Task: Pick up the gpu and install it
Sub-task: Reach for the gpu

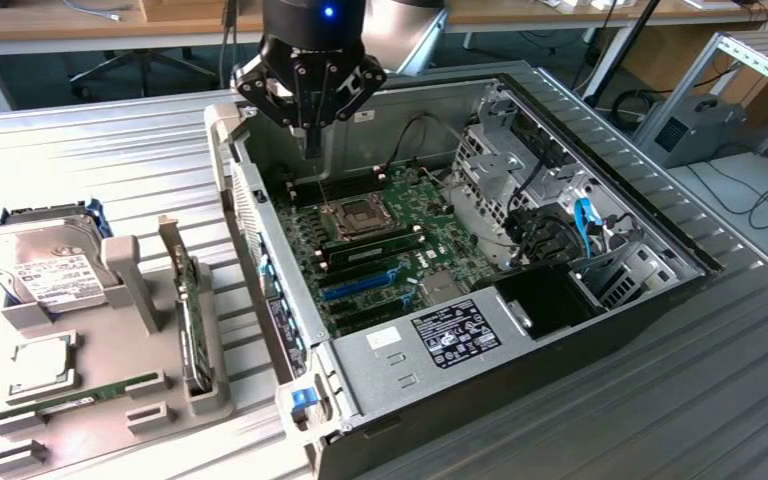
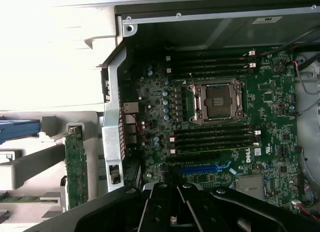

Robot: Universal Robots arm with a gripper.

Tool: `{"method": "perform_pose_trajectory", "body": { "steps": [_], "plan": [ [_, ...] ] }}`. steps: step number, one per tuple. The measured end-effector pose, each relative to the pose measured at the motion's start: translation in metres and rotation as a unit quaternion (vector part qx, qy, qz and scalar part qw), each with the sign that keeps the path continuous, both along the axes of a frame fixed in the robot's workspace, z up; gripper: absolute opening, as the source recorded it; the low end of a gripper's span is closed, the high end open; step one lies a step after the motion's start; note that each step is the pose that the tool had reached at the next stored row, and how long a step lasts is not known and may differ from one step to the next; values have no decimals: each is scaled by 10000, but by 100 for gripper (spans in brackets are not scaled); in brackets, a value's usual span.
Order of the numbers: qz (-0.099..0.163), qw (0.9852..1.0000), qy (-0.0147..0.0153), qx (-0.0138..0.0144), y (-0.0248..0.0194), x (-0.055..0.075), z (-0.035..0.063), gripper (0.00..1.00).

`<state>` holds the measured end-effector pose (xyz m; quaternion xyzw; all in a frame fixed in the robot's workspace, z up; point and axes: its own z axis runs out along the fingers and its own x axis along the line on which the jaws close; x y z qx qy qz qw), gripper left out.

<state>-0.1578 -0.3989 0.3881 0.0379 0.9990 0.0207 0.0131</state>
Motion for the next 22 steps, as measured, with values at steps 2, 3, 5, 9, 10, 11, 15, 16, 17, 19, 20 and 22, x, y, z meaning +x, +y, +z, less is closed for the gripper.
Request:
{"method": "perform_pose_trajectory", "body": {
  "steps": [2,3,5,9,10,11,15,16,17,19,20,22],
  "plan": [
    [0,10000,0,0,0,-2,-5,11],
    [0,10000,0,0,0,-4,-8,11],
    [0,10000,0,0,0,-11,-12,11],
    [0,10000,0,0,0,-19,-19,11],
    [0,10000,0,0,0,-21,-20,11],
    [0,10000,0,0,0,-23,-21,11],
    [0,10000,0,0,0,-28,-24,11],
    [0,10000,0,0,0,-30,-24,11],
    [0,10000,0,0,0,-32,-25,11],
    [0,10000,-1,1,0,-37,-27,11],
    [0,10000,-1,1,0,-39,-27,11],
    [0,10000,0,0,0,-44,-28,11]
  ]
}}
